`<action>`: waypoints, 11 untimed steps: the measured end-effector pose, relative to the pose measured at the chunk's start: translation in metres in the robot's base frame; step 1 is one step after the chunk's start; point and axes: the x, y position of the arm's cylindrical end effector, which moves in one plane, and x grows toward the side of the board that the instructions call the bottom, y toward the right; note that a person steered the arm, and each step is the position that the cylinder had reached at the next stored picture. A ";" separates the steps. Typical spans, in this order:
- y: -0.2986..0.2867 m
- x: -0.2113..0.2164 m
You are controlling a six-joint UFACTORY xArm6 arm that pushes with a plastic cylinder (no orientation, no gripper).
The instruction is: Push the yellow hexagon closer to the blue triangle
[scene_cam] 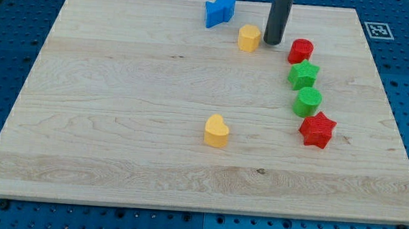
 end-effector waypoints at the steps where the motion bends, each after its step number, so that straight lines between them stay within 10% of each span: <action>1: 0.011 0.040; 11: -0.083 0.018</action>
